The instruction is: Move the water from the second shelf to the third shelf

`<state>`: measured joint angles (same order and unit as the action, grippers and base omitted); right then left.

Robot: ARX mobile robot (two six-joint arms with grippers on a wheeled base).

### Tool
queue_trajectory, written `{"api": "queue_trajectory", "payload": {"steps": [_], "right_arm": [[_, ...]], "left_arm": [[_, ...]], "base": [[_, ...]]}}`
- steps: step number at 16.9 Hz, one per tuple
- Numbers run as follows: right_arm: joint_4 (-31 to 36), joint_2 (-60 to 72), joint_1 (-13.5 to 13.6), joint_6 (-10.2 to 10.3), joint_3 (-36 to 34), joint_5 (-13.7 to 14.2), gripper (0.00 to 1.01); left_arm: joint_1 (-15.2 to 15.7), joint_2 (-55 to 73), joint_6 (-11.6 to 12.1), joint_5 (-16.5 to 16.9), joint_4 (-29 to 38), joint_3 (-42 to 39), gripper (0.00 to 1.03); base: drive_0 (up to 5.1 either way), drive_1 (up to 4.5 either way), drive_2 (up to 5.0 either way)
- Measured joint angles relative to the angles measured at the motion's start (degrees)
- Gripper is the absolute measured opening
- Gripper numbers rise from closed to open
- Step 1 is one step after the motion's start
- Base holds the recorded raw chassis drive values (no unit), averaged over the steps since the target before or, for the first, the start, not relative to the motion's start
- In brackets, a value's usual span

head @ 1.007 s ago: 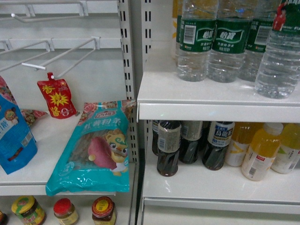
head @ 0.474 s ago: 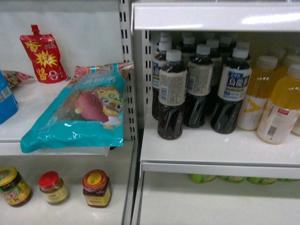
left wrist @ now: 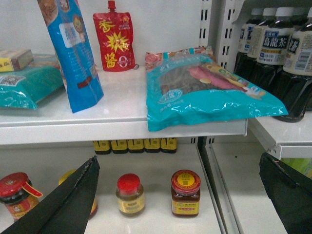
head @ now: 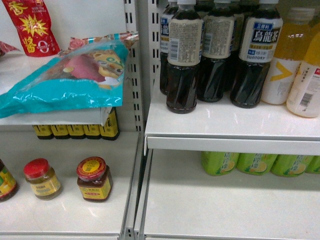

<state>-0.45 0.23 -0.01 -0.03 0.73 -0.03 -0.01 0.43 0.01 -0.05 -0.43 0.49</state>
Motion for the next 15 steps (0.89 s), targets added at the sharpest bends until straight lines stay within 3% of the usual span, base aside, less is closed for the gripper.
{"api": "queue_trajectory", "payload": {"steps": [15], "right_arm": [[0.2, 0.0, 0.0, 0.0, 0.0, 0.0, 0.98]], "left_arm": [[0.0, 0.0, 0.0, 0.0, 0.2, 0.0, 0.98]], "base": [[0.0, 0.0, 0.0]]}}
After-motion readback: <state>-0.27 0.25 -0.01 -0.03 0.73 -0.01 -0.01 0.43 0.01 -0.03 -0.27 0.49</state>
